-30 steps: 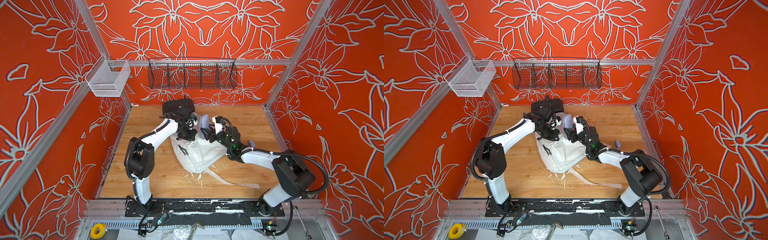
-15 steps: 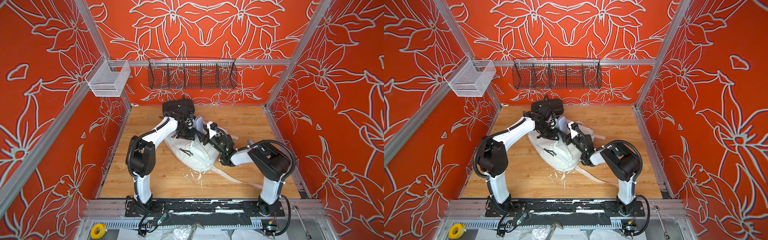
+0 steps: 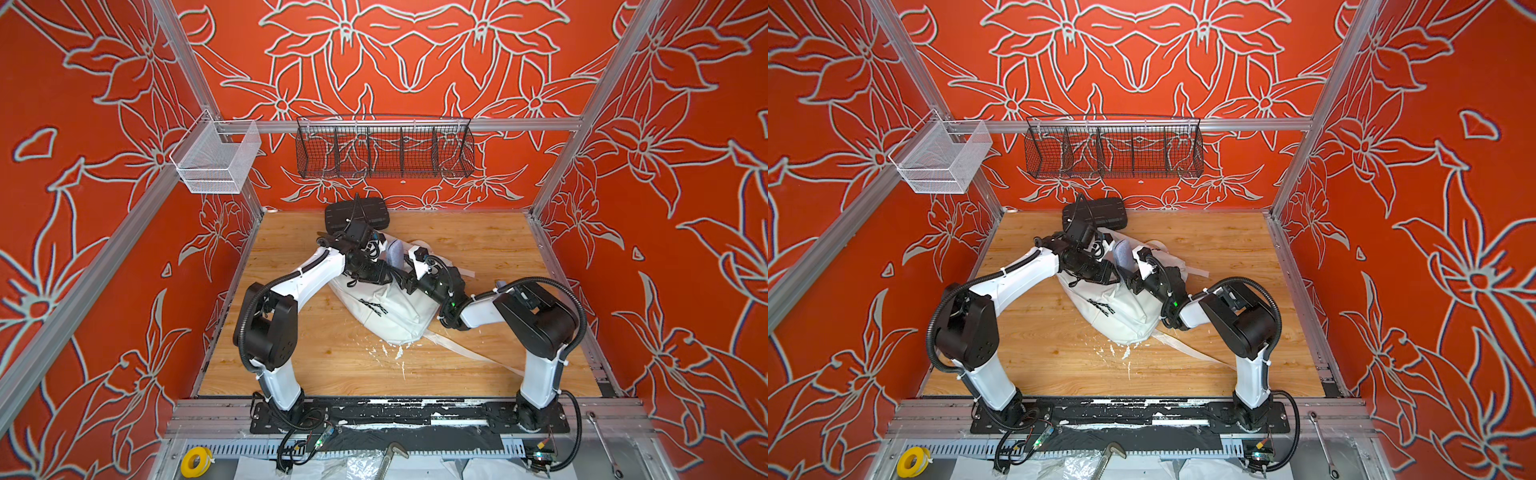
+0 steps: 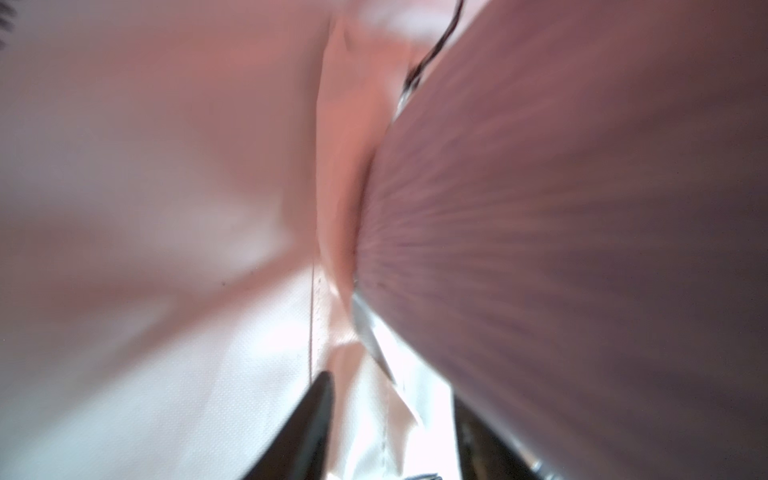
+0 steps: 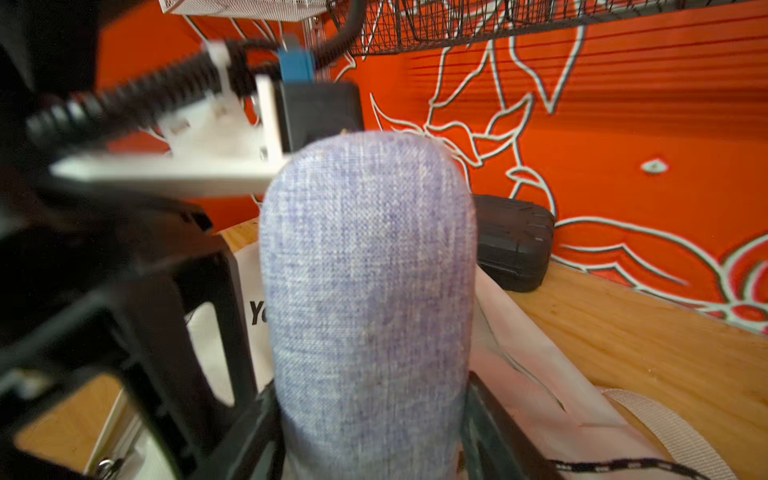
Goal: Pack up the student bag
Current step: 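Lift the pencil case and carry it toward the backpack opening near the left gripper, then grasp the pencil case with the left gripper from the right gripper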
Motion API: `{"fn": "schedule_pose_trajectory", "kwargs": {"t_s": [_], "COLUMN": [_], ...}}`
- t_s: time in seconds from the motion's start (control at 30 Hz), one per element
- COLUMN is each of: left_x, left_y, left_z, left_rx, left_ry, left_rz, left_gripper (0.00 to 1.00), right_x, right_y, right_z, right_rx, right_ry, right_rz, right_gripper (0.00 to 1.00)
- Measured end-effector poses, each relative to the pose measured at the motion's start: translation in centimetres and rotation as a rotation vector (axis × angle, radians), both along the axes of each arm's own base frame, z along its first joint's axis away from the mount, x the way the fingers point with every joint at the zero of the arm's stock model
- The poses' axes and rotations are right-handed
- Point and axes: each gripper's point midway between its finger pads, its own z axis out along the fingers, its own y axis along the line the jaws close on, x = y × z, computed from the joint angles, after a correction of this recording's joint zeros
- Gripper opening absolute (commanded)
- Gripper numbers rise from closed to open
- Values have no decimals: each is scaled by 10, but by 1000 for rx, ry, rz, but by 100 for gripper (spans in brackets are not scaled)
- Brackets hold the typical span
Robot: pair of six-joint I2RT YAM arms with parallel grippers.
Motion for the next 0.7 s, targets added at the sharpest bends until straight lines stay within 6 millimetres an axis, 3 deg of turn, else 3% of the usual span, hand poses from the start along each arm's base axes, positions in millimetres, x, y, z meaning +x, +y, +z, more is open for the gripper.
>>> {"fn": "schedule_pose_trajectory", "kwargs": {"t_s": [0.17, 0.3, 0.43, 0.57, 0.7], "left_x": [3, 19, 35, 44, 49], "left_y": [0, 1, 3, 8, 14], "left_z": [29, 45, 42, 28, 27], "left_rx": [-45, -49, -23, 4, 5], "left_ry": [-161, -271, -291, -278, -260], "left_rz": [1, 25, 52, 101, 129], "left_gripper": [67, 68, 68, 61, 54], "right_x": [5, 5, 4, 2, -3], "right_y": [4, 12, 15, 16, 18], "right_z": [-6, -11, -14, -17, -24], "right_rx": [-35, -75, -90, -96, -142], "right_ry": [39, 72, 99, 109, 110], "right_rz": [26, 70, 89, 103, 134], "right_gripper": [29, 29, 29, 29, 29]}}
